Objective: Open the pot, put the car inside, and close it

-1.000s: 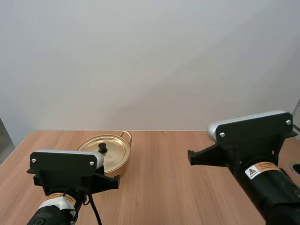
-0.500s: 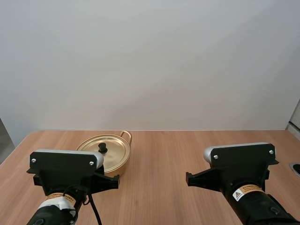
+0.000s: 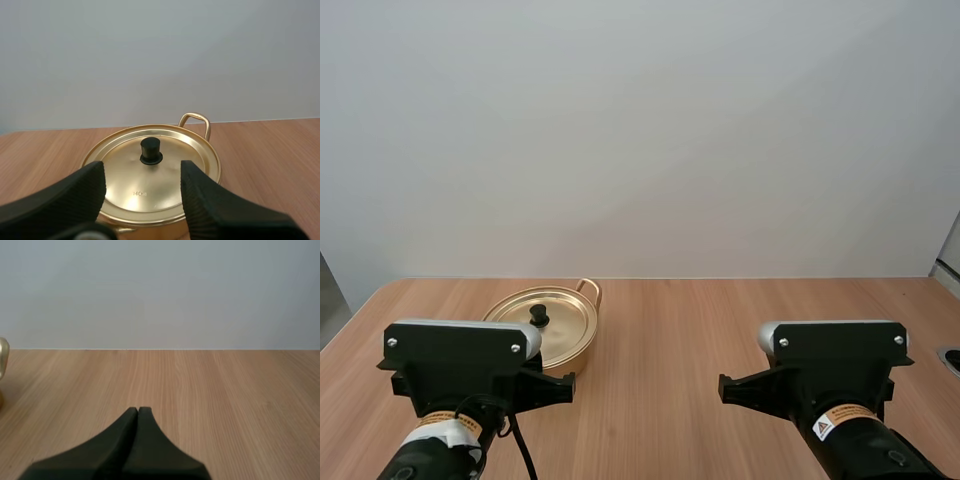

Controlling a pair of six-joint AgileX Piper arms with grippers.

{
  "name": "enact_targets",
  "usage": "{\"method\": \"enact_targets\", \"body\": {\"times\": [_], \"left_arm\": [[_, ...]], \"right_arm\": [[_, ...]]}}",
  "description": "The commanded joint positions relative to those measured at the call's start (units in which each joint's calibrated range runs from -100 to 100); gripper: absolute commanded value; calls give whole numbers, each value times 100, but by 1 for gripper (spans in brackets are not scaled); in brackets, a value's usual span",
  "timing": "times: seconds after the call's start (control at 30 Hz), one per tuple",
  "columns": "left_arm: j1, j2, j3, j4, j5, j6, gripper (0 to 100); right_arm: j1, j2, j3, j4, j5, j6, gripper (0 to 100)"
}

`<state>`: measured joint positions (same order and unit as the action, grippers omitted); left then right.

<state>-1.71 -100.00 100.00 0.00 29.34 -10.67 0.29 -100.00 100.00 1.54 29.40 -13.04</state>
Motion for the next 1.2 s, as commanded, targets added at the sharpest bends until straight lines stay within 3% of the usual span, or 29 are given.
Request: {"method": "enact_targets", "body": {"times": [0.0,0.2,0.27,0.4,0.43,1.17], "left_arm": [[-3,0,0,0,0,-2,75],[-3,0,0,0,0,-2,73],[-3,0,0,0,0,-2,56],[-3,0,0,0,0,-2,3],[-3,0,0,0,0,-2,0],[-3,0,0,0,0,-2,0]], "right_arm": [[-1,0,0,-98,115,0,0],[-1,0,0,-372,134,-31,0],[-1,0,0,-372,134,-31,0],[-11,0,0,-361,201,90,0],[-23,0,0,-361,201,114,0],[-90,0,0,-361,184,114,0]]}}
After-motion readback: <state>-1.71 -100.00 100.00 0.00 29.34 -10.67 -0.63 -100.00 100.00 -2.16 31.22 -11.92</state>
